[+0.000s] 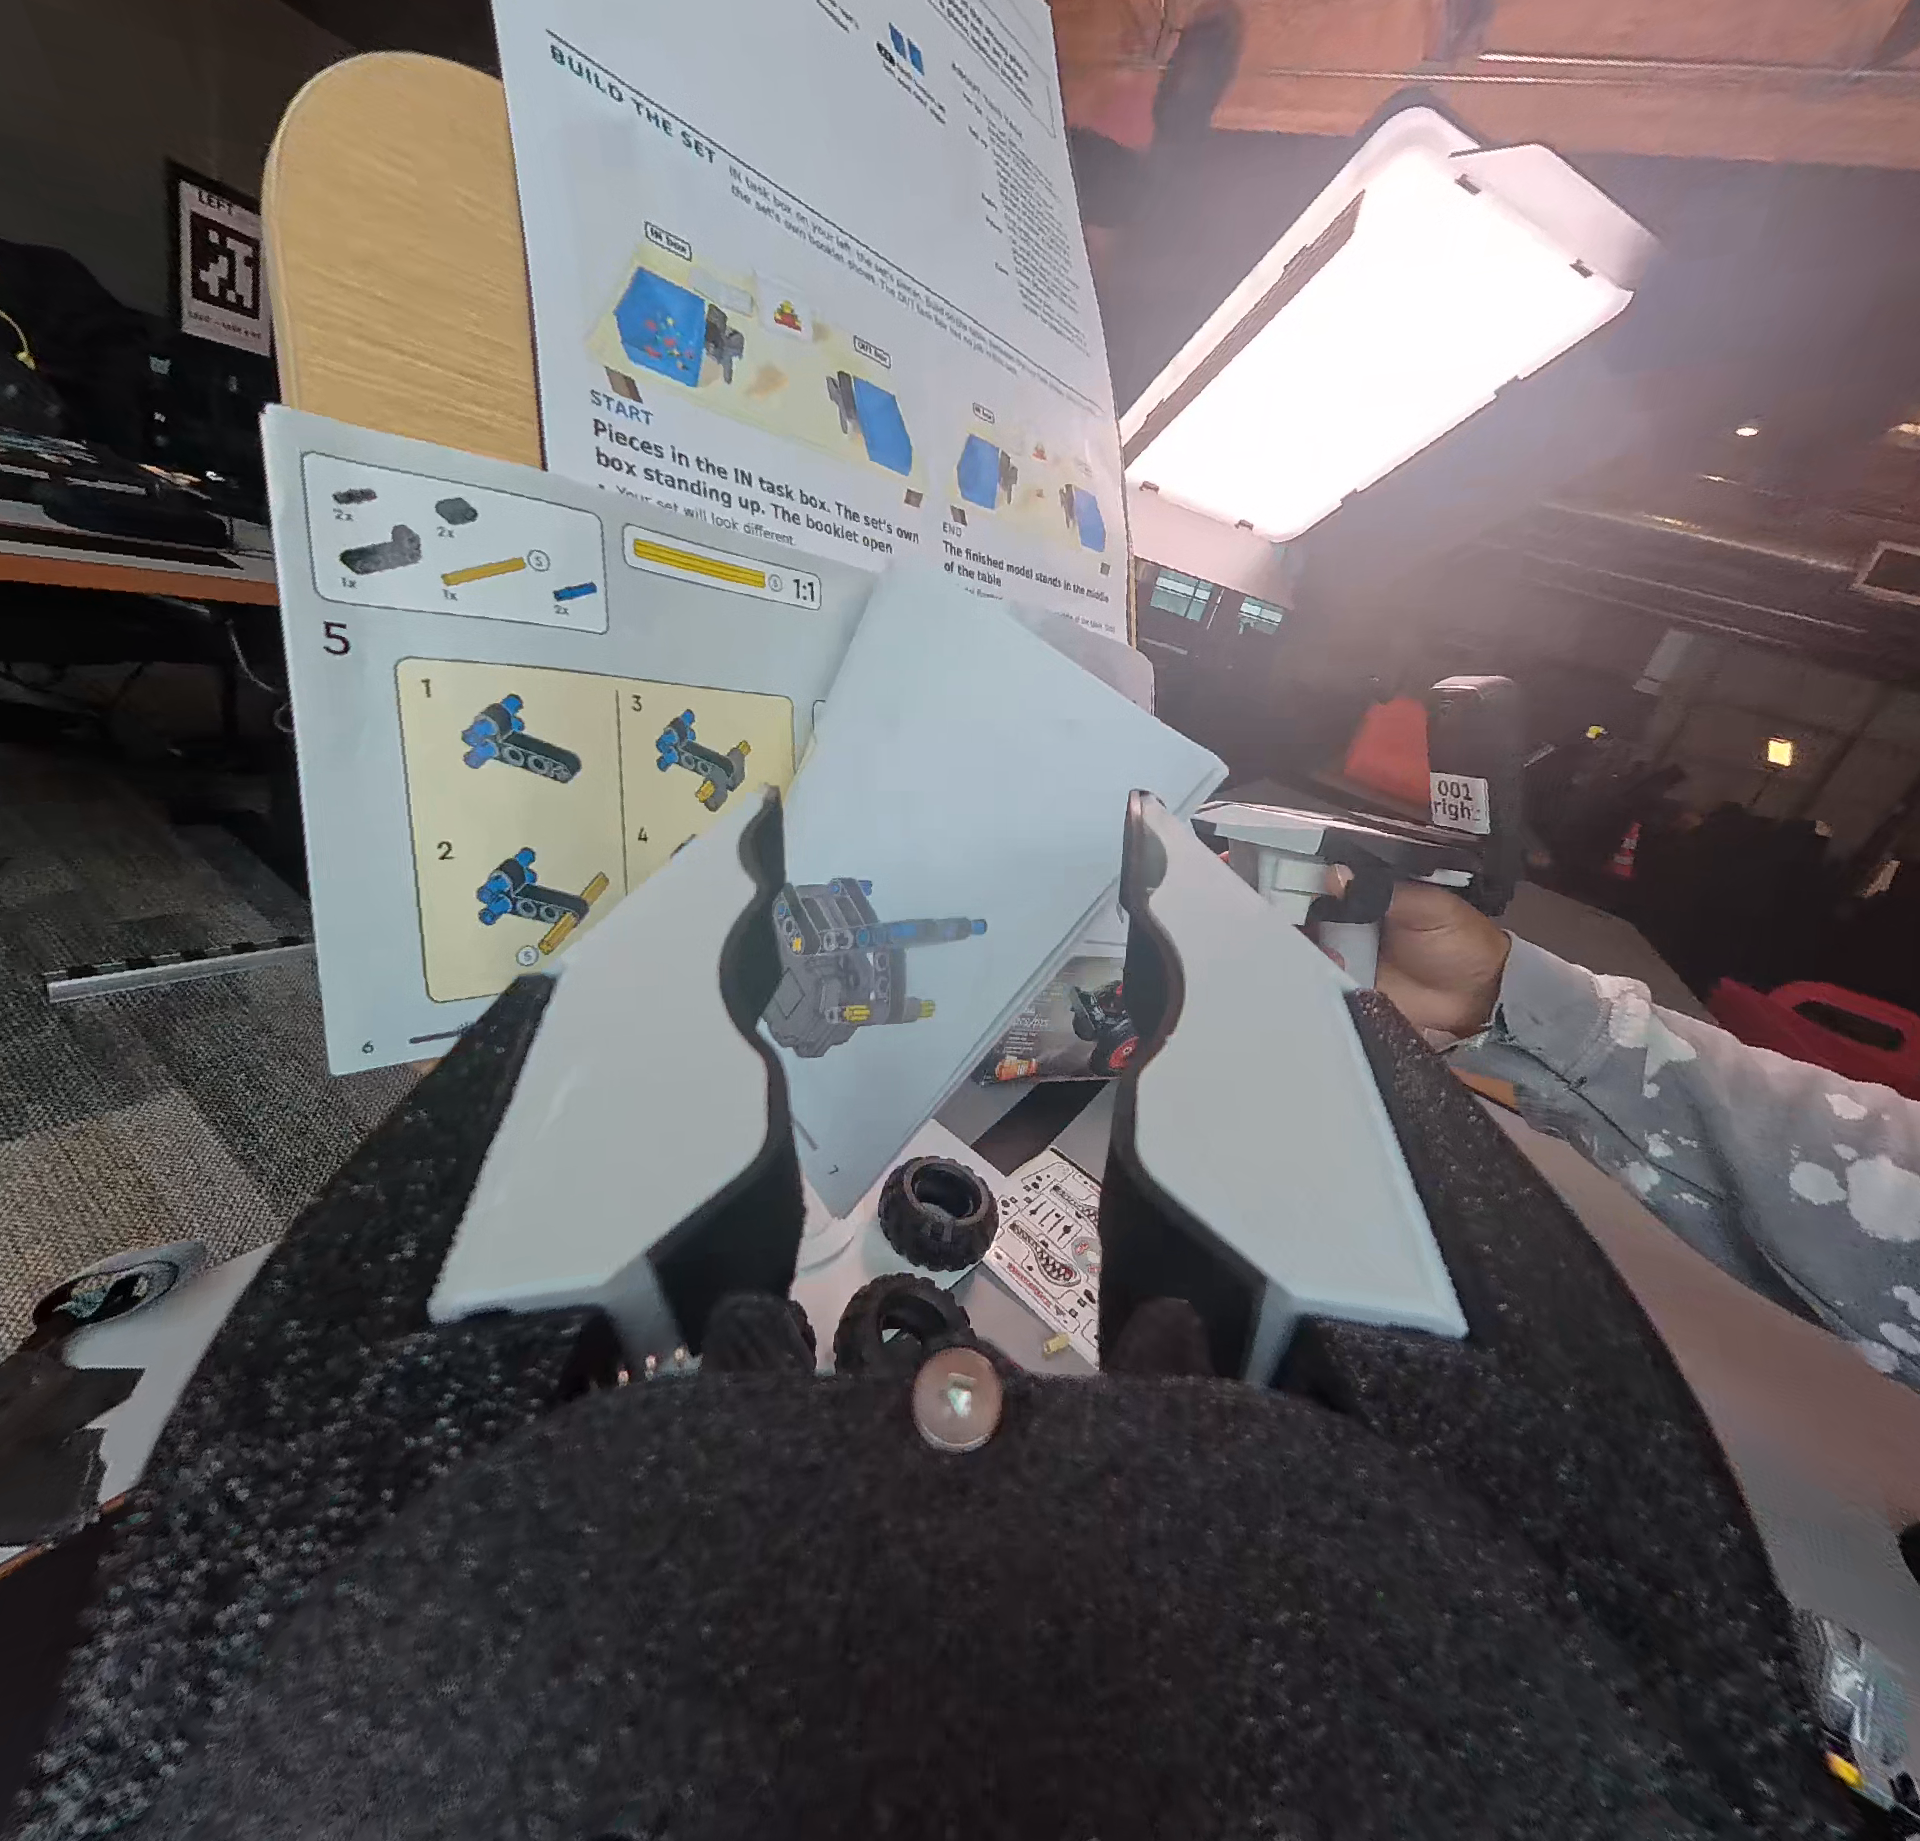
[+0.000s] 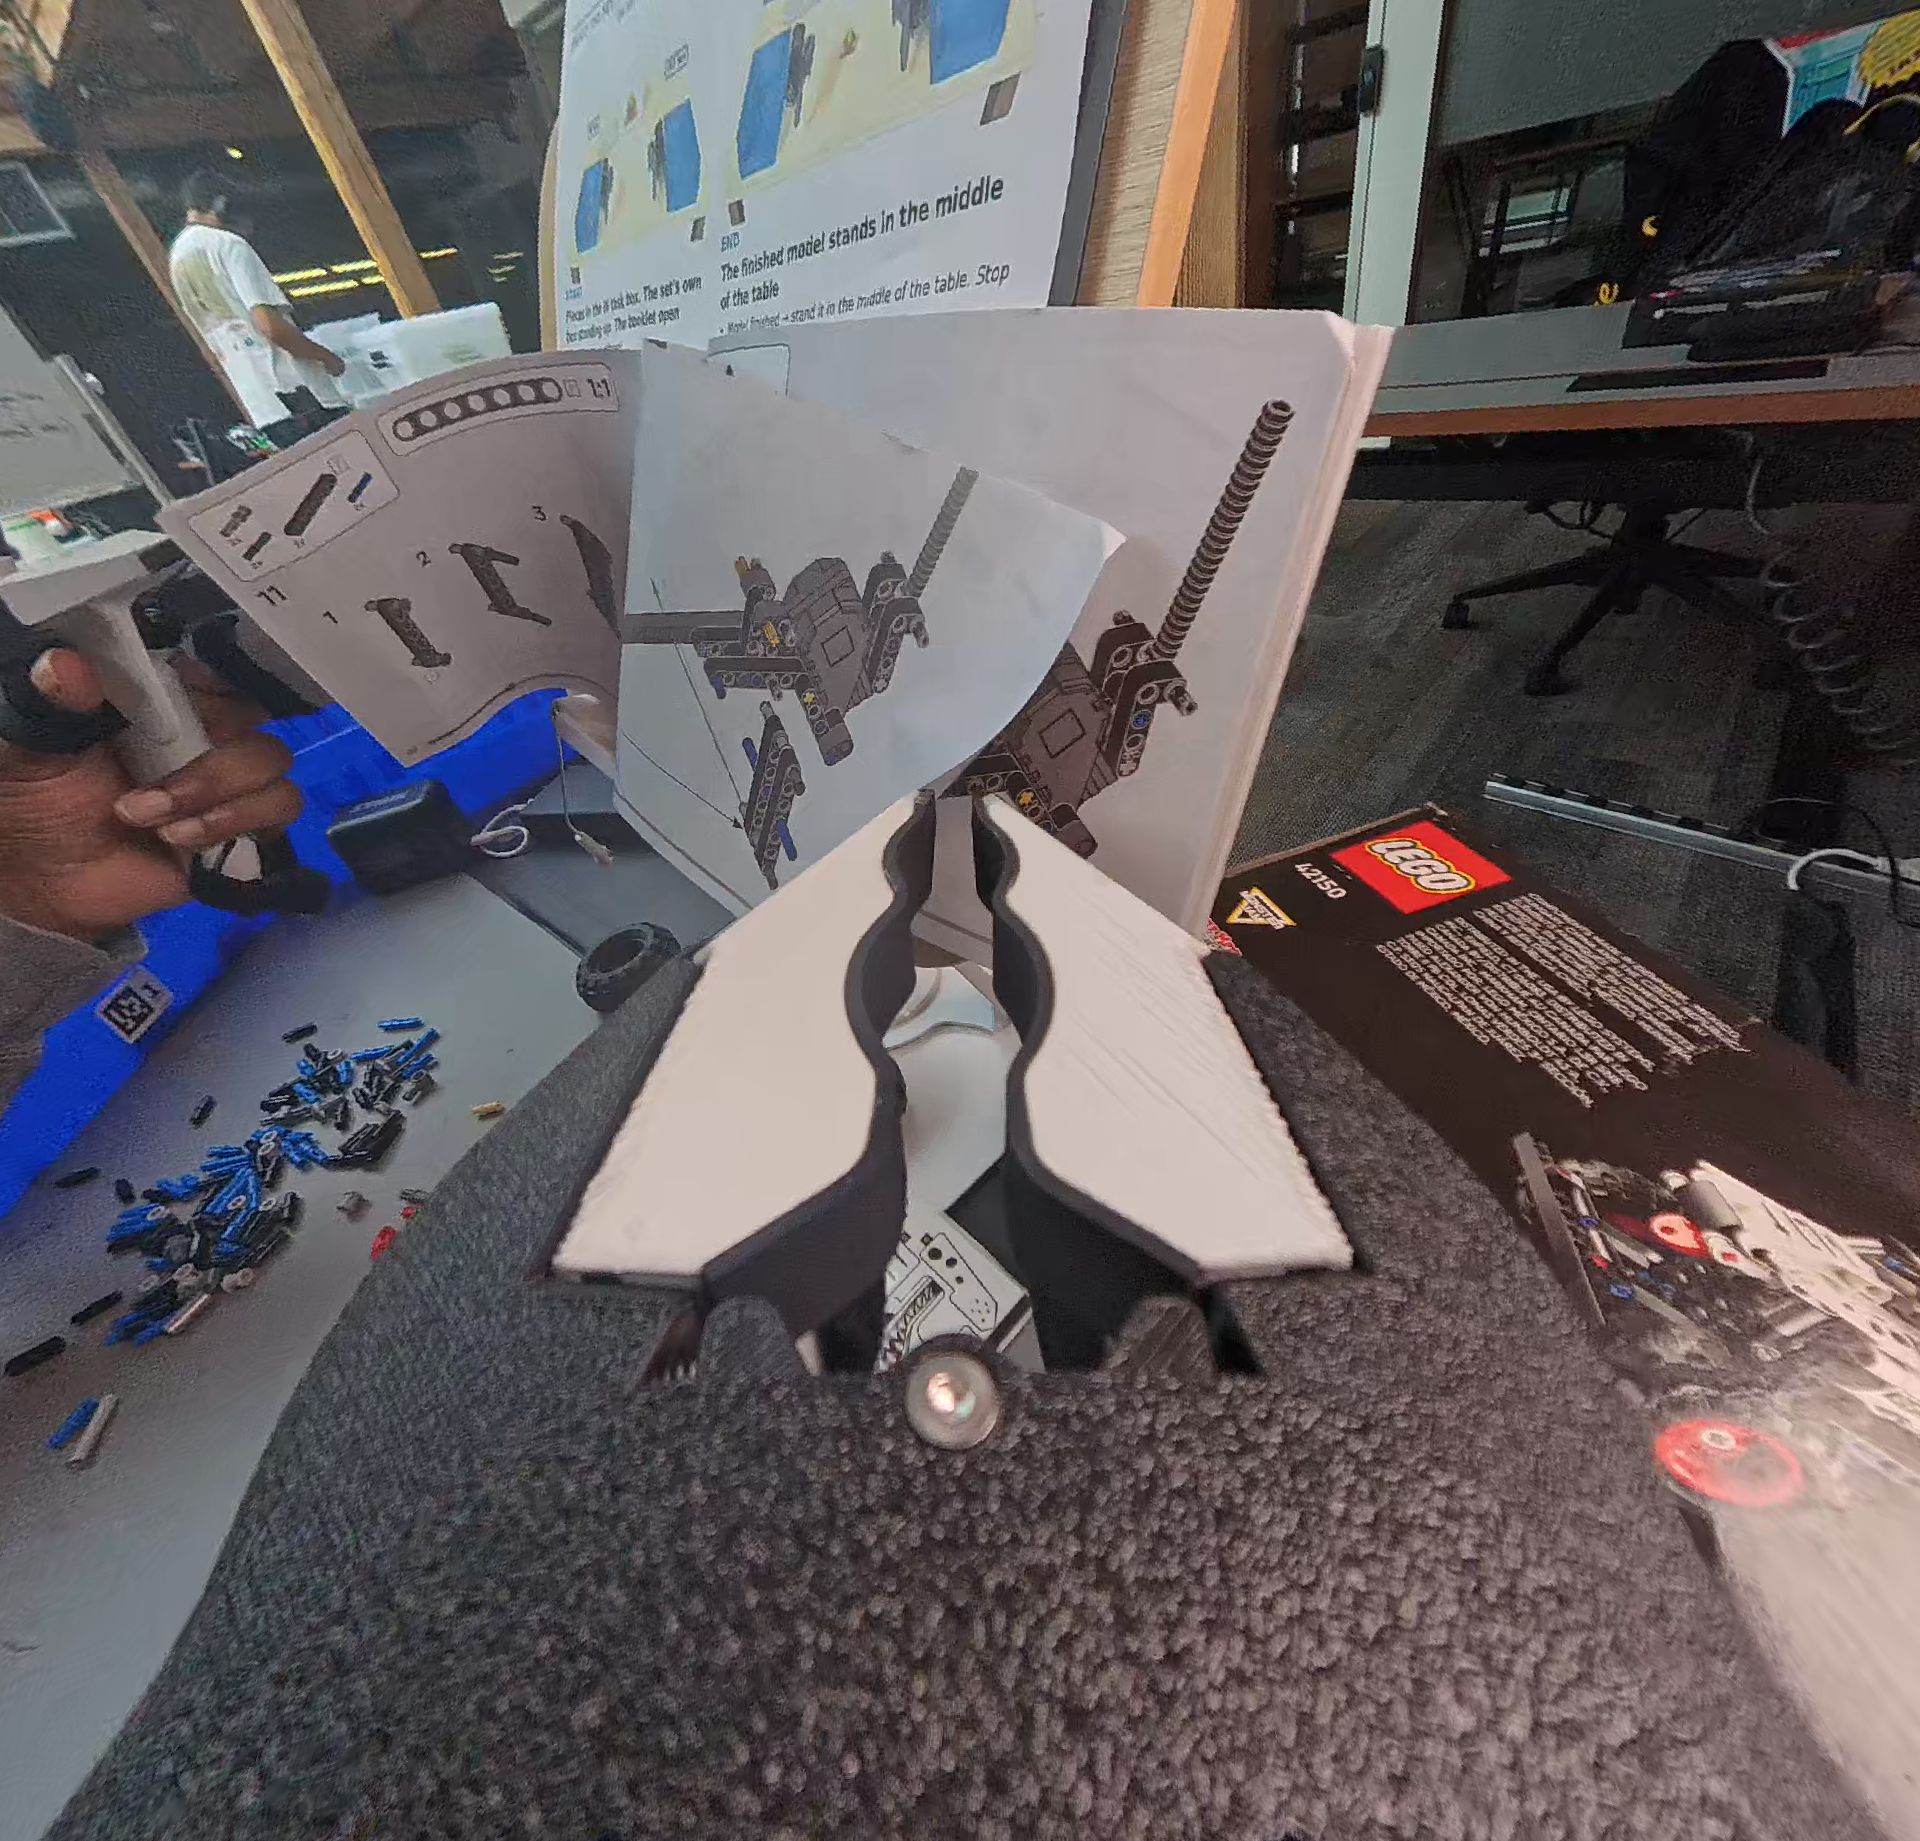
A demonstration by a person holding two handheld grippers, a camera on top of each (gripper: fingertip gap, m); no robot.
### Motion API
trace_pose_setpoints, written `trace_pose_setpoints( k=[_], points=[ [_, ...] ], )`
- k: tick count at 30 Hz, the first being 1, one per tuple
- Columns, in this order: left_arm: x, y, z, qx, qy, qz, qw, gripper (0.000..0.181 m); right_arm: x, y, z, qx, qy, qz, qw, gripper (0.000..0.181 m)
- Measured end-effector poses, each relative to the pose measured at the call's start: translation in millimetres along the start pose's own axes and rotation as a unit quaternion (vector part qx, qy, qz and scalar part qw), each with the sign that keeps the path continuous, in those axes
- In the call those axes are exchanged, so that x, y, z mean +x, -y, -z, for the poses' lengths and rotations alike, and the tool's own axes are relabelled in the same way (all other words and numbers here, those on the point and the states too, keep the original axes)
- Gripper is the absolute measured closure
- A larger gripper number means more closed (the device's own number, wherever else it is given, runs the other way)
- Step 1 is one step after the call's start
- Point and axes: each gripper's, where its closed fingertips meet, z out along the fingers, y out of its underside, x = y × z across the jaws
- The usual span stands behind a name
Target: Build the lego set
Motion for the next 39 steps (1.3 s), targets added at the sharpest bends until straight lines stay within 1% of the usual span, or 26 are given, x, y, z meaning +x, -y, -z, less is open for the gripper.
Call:
trace_pose_setpoints(
  k=[3,6,11,17,21,22,24,25,27,29,31,33,35,36,37,39],
  points=[
    [5.7,-2.4,-0.3,-0.007,-0.007,-0.009,1.000,0.113,0.9,-0.9,0.7,0.002,0.005,-0.012,1.000,0.173],
    [4.3,-11.3,-2.4,-0.027,0.004,-0.026,0.999,0.114,-1.1,-1.1,0.4,0.005,0.012,-0.020,1.000,0.172],
    [-5.0,-23.5,-6.2,-0.057,0.039,-0.047,0.997,0.129,-4.5,-5.7,-2.4,-0.005,0.016,-0.016,1.000,0.171],
    [-7.9,-26.9,-7.0,-0.066,0.056,-0.069,0.994,0.137,-7.8,-11.3,-3.5,-0.010,0.022,-0.022,0.999,0.169],
    [-9.7,-25.0,-4.4,-0.064,0.069,-0.071,0.993,0.141,-13.8,-25.8,-9.2,-0.028,0.031,-0.033,0.999,0.166],
    [-10.5,-23.6,-3.2,-0.061,0.075,-0.072,0.993,0.142,-19.4,-31.3,-12.8,-0.037,0.039,-0.037,0.998,0.166],
    [-12.8,-19.9,0.4,-0.057,0.093,-0.073,0.991,0.142,-44.0,-37.8,-20.7,-0.050,0.076,-0.029,0.995,0.181],
    [-14.3,-17.4,3.1,-0.056,0.105,-0.076,0.990,0.142,-59.9,-36.0,-25.0,-0.048,0.093,-0.014,0.994,0.181],
    [-15.2,-11.4,9.3,-0.054,0.127,-0.092,0.986,0.143,-87.2,-27.6,-34.8,-0.039,0.107,0.025,0.993,0.181],
    [-13.8,-6.2,15.1,-0.058,0.141,-0.110,0.982,0.145,-111.5,-17.7,-45.6,-0.034,0.121,0.045,0.991,0.181],
    [-12.3,2.9,22.6,-0.055,0.161,-0.127,0.977,0.146,-120.6,-10.0,-57.2,-0.038,0.100,0.063,0.992,0.181],
    [-4.5,13.8,29.6,-0.043,0.166,-0.145,0.975,0.146,-123.0,-3.8,-63.7,-0.041,0.078,0.082,0.993,0.181],
    [3.4,21.1,35.3,-0.034,0.167,-0.148,0.974,0.146,-116.5,6.4,-61.6,-0.024,0.046,0.088,0.995,0.181],
    [8.0,22.8,37.3,-0.032,0.166,-0.150,0.974,0.146,-108.1,12.9,-56.0,-0.008,0.017,0.083,0.996,0.181],
    [13.6,23.1,38.7,-0.032,0.159,-0.153,0.975,0.145,-96.4,18.3,-46.6,0.010,-0.020,0.076,0.997,0.174],
    [22.2,21.4,41.4,-0.033,0.154,-0.166,0.973,0.144,-67.2,20.9,-20.5,0.046,-0.105,0.054,0.992,0.151]
  ],
)
